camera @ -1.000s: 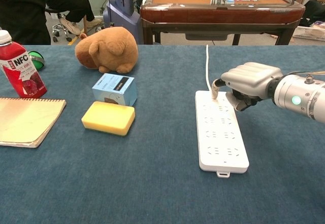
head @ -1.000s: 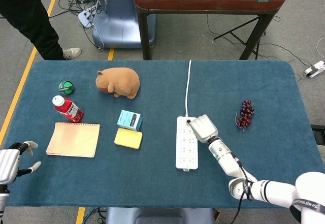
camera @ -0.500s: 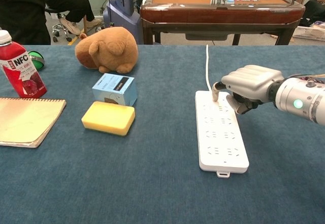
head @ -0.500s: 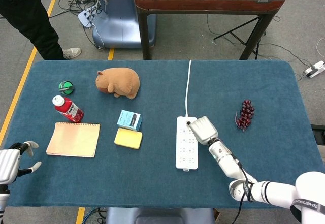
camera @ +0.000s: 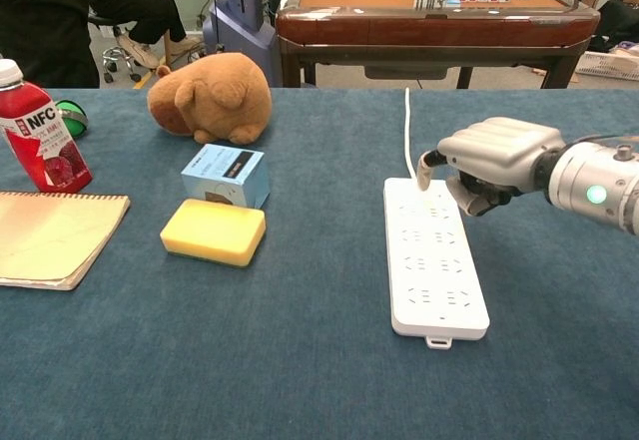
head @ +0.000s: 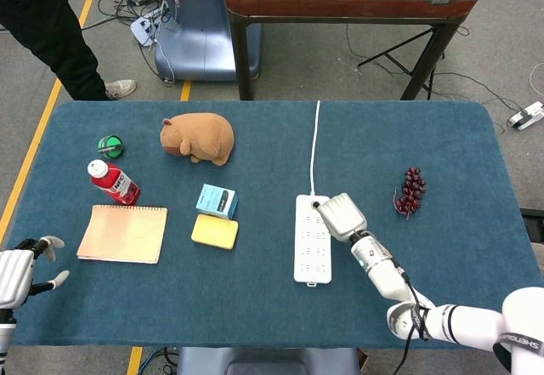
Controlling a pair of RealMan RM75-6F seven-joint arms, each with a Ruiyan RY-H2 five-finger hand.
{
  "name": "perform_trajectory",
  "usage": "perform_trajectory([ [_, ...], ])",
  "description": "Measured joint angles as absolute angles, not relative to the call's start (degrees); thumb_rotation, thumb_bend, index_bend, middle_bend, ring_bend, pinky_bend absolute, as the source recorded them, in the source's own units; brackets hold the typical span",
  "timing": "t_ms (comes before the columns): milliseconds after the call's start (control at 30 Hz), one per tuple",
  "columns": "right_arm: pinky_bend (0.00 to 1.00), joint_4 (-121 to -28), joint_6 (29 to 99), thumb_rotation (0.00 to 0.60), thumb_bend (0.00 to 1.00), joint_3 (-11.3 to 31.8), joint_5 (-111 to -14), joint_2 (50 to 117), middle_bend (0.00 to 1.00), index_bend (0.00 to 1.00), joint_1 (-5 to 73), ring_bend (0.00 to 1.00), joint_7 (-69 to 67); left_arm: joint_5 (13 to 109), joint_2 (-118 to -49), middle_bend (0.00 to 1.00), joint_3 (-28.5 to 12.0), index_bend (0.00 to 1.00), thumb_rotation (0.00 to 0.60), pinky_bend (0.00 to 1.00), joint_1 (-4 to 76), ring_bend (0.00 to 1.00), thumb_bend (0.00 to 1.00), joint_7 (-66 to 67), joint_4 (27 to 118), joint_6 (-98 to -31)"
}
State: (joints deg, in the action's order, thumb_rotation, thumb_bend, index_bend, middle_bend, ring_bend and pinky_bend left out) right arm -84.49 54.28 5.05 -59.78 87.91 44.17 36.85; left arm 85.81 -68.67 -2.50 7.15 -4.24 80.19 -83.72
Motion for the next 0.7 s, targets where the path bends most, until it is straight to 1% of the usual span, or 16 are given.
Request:
perform_trajectory([
  [133, 1.0, -90.6, 59.0, 0.6, 0.67, 4.9, -62.2, 84.0, 0.88, 0.29, 42.6, 1.0, 37.4, 85.9, -68.8, 0.56, -2.4, 0.5, 0.6, 0.72, 7.2, 0.44, 0.13, -4.0, 80.2, -83.6],
  [167, 1.0, -92.6, 60.6, 0.6, 0.65, 4.8, -62.9, 82.6, 0.84, 0.29, 41.9, 0.99, 37.7, 85.9, -68.9, 0.56, -2.4, 0.5, 0.6, 0.72, 7.2, 0.44, 0.13, -3.9, 80.1, -83.5],
  [233, 1.0, -95.5, 63.2, 0.6, 0.61, 4.4, -64.0, 80.3, 0.79, 0.29, 40.7, 0.95, 38.1, 85.9, -69.0, 0.56, -2.3, 0.5, 0.6, 0.71, 7.3, 0.44, 0.13, -3.5, 80.1, -83.3],
  [367, 0.98, -101.9, 70.1, 0.6, 0.53, 2.2, -67.5, 74.4, 0.66, 0.29, 35.8, 0.83, 38.8, 86.2, -69.3, 0.56, -2.2, 0.5, 0.6, 0.71, 7.4, 0.44, 0.13, -2.8, 80.1, -83.2],
  [433, 0.89, -103.7, 73.0, 0.6, 0.49, 0.9, -69.0, 72.3, 0.58, 0.29, 33.2, 0.74, 38.6, 86.5, -69.4, 0.56, -2.1, 0.5, 0.6, 0.71, 7.5, 0.44, 0.13, -2.5, 80.2, -83.4],
  [467, 0.86, -104.5, 74.8, 0.6, 0.48, -0.1, -69.9, 71.1, 0.56, 0.29, 31.4, 0.71, 38.3, 86.6, -69.5, 0.56, -2.0, 0.5, 0.6, 0.72, 7.5, 0.44, 0.13, -2.4, 80.3, -83.4],
  [533, 0.76, -105.5, 77.5, 0.6, 0.45, -1.5, -71.3, 69.7, 0.51, 0.29, 28.7, 0.61, 37.7, 87.0, -69.5, 0.56, -1.8, 0.5, 0.6, 0.72, 7.5, 0.44, 0.13, -2.4, 80.5, -83.5],
  [633, 0.65, -106.2, 81.8, 0.6, 0.43, -4.1, -74.0, 68.1, 0.47, 0.29, 24.2, 0.51, 36.4, 87.6, -69.6, 0.56, -1.7, 0.5, 0.6, 0.72, 7.5, 0.44, 0.13, -2.4, 80.6, -83.9],
  [700, 0.6, -105.9, 84.5, 0.6, 0.42, -5.6, -75.9, 67.5, 0.45, 0.29, 21.1, 0.48, 34.8, 88.1, -69.8, 0.56, -1.6, 0.5, 0.6, 0.72, 7.4, 0.44, 0.13, -2.4, 80.6, -84.5],
])
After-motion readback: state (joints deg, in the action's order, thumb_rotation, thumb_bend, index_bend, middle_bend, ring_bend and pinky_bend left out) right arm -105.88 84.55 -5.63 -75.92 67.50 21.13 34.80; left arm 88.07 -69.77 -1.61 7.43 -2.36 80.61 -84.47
